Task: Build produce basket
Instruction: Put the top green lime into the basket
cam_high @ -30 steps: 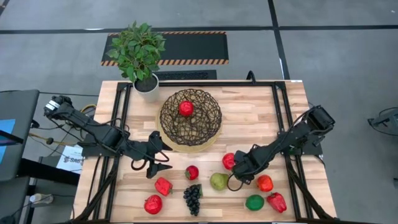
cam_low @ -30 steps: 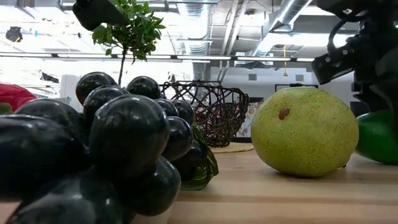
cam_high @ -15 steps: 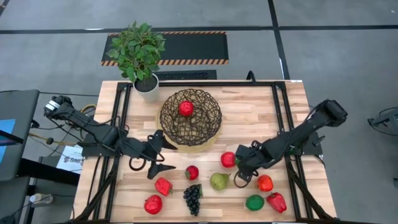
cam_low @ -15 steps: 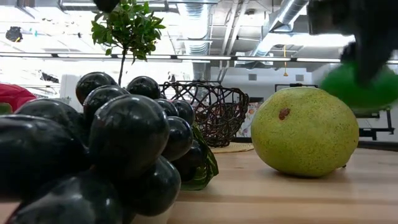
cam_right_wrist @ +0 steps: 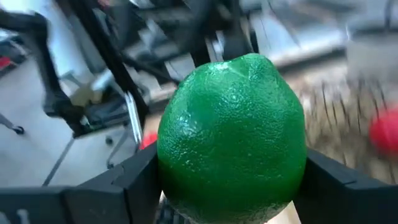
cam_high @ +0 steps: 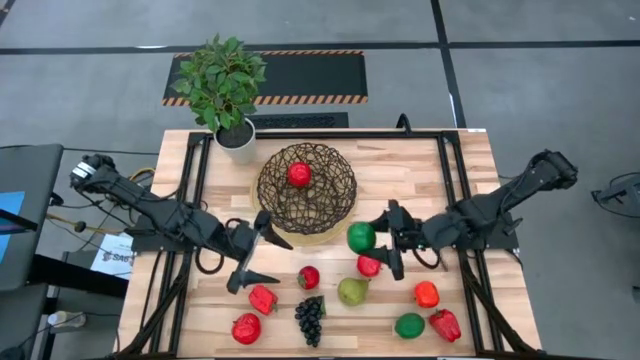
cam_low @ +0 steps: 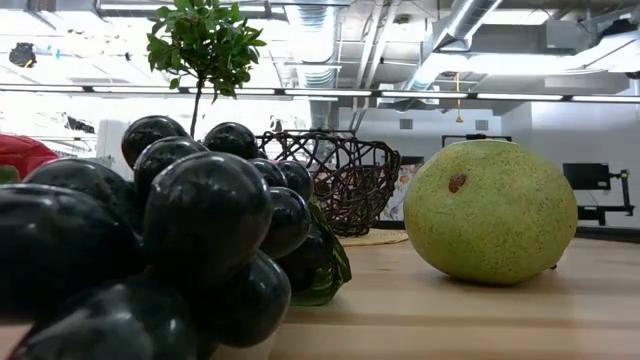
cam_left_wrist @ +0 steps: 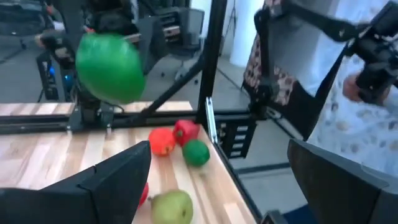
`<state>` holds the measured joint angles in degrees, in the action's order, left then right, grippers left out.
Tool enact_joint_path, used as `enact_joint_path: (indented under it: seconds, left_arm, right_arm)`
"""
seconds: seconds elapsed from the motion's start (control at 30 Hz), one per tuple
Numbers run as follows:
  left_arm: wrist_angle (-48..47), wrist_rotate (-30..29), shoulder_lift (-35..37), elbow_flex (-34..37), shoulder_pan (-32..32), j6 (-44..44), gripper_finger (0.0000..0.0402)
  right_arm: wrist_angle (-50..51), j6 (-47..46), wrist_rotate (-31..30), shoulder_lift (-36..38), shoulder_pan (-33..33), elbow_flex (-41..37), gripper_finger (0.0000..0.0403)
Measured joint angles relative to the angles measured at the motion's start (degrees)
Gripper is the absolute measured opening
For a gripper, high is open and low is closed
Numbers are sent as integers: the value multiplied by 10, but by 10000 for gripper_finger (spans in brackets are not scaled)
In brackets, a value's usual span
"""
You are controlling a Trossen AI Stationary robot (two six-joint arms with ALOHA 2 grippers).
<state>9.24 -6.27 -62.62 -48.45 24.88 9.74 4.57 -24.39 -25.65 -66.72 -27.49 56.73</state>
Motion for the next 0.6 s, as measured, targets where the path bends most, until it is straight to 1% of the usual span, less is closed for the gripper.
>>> enact_joint_path:
  seconds: [0.13,0.27,0.4,0.5,0.6]
  left_arm:
    - [48,19,-1,0,-30,19,363]
    - [92,31,-4,0,-62,32,363]
    - [93,30,-13,0,-98,39,363]
    - [118,31,-34,0,-120,45,363]
    - [150,54,-62,0,-139,46,363]
  right_arm:
    - [-51,103,0,-1,8,0,294]
    - [-74,152,0,-1,23,0,295]
    - [-84,172,0,-1,38,0,295]
    - [-84,174,0,-1,45,0,295]
    - [-83,174,2,-1,52,0,295]
